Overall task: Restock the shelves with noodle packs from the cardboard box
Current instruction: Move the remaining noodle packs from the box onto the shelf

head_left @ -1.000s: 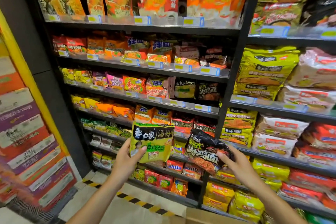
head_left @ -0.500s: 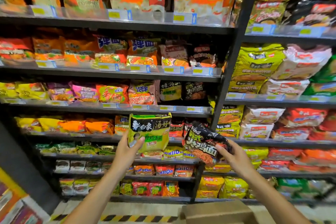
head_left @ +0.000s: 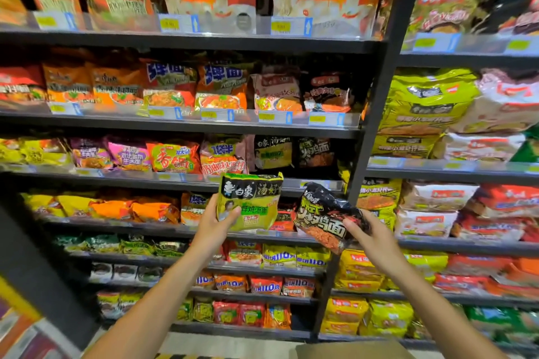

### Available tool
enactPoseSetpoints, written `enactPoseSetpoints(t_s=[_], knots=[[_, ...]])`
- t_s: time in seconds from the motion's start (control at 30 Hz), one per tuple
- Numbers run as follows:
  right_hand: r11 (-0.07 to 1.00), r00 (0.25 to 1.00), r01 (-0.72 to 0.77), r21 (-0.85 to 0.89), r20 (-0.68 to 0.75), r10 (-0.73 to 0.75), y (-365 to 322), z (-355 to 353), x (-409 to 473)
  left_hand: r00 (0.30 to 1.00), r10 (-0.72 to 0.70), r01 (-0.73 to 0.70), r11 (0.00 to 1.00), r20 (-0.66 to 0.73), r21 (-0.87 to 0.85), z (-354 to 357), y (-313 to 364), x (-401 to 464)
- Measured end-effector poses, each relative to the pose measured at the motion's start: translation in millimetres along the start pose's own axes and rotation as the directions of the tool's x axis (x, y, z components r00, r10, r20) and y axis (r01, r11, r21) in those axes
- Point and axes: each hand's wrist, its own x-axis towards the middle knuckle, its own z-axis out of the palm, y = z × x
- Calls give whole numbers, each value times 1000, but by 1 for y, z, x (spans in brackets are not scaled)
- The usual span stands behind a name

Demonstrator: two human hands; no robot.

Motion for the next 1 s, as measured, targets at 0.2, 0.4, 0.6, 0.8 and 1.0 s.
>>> enactPoseSetpoints(t_s=[0.2,0.4,0.6,0.8,1.0], knots=[[998,998,-61,34,7,61,8,10,26,997,77,-77,996,11,37,14,4,47],[995,997,-73,62,-27,74,20,20,51,986,167,-167,986,13,19,34,4,98],[994,995,-71,80,-59,76,25,29,69,944,329,-329,944,15,2,53,-2,157],[985,991,-90,150,-81,103,27,34,76,939,332,-333,943,88,-7,73,-9,200],[986,988,-89,143,-116,106,32,36,75,963,217,-235,966,158,105,93,-26,223]])
